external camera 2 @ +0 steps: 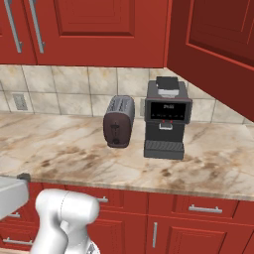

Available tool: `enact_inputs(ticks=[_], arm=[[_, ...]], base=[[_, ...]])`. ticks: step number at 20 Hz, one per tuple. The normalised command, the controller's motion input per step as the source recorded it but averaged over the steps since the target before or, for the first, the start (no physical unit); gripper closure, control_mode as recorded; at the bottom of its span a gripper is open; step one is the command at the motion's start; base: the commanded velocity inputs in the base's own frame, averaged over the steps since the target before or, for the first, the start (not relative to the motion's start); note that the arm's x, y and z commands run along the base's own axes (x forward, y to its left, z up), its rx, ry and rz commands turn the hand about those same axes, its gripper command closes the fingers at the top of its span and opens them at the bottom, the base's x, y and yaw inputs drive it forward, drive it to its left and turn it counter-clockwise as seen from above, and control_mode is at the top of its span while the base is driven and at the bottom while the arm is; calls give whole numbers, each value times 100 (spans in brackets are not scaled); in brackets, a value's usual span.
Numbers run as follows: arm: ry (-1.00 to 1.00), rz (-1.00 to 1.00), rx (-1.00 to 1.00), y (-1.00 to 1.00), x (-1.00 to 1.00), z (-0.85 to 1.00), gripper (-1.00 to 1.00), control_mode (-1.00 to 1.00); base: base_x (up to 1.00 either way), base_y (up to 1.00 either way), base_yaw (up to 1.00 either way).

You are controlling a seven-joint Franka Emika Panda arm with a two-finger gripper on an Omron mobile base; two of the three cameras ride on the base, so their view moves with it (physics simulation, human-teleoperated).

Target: Close all open cabinet doors.

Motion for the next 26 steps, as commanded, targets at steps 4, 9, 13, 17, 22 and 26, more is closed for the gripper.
enact_inputs(ticks=[4, 9, 13, 17, 22, 26], arm=[[0, -8, 0, 0, -50, -4, -100, -100], [0, 0, 0, 0, 0, 0, -100, 100], [0, 0, 0, 0, 0, 0, -100, 100], [0, 0, 0, 0, 0, 0, -100, 100], [0, 0, 0, 0, 0, 0, -100, 100], [0, 0, 0, 0, 0, 0, -100, 100]], base=[[0, 0, 0], [-69, 0, -9], [-74, -10, -10], [-47, -30, -7], [-22, -45, -3], [-10, -52, 0]])
